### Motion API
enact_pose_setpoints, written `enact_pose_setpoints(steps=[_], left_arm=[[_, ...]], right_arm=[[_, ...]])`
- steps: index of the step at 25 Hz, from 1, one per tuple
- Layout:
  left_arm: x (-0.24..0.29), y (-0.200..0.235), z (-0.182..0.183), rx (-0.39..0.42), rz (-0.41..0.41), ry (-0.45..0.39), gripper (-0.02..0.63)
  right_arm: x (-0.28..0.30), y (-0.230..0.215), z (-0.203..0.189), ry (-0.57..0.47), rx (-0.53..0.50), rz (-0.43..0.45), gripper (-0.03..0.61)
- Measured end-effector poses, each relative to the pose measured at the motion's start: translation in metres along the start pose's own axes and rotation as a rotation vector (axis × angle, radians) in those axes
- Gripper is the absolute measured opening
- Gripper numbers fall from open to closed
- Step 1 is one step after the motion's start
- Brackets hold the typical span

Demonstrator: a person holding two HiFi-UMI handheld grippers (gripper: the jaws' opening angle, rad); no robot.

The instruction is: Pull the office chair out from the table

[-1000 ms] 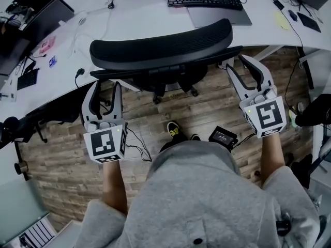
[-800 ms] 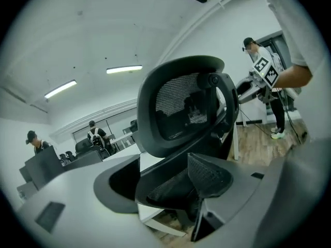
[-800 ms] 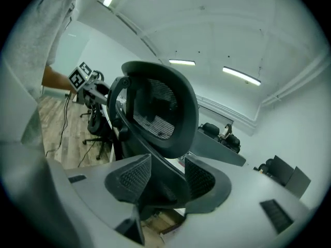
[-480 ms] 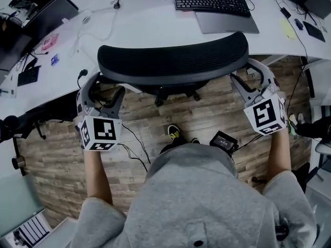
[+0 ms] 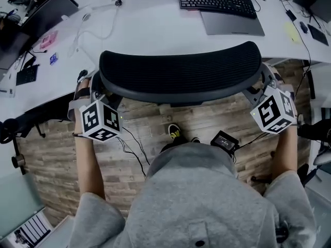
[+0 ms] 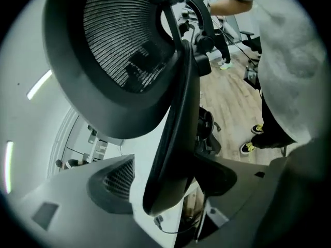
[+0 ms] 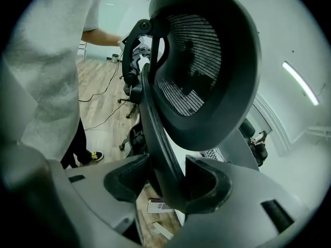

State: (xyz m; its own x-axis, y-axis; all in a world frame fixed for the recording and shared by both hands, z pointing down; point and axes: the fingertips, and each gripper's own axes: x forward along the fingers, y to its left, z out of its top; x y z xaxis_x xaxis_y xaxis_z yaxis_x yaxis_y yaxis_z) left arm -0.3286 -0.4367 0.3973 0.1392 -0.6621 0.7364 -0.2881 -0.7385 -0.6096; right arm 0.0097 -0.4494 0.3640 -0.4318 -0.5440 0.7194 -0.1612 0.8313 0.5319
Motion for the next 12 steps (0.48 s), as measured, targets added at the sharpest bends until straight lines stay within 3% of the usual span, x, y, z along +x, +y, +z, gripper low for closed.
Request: enact_pose_setpoints(steps=[3, 7, 12], left_arm=[[0.005, -0.002, -0.001, 0.047, -0.040, 0.031, 0.342], [0.022, -0.016, -0.004, 0.094, -0.142, 0.066, 0.341], [0.029, -0.029, -0.011, 0.035, -0.219, 0.051, 0.339]], right_arm=[[0.009, 0.004, -0.002, 0.035, -0.056, 0.017, 0.213], [0.012, 0.005, -0.003, 0.069, -0.063, 0.106, 0.213], [0.028, 0.009, -0.013, 0.172, -0.178, 0.148, 0.212]])
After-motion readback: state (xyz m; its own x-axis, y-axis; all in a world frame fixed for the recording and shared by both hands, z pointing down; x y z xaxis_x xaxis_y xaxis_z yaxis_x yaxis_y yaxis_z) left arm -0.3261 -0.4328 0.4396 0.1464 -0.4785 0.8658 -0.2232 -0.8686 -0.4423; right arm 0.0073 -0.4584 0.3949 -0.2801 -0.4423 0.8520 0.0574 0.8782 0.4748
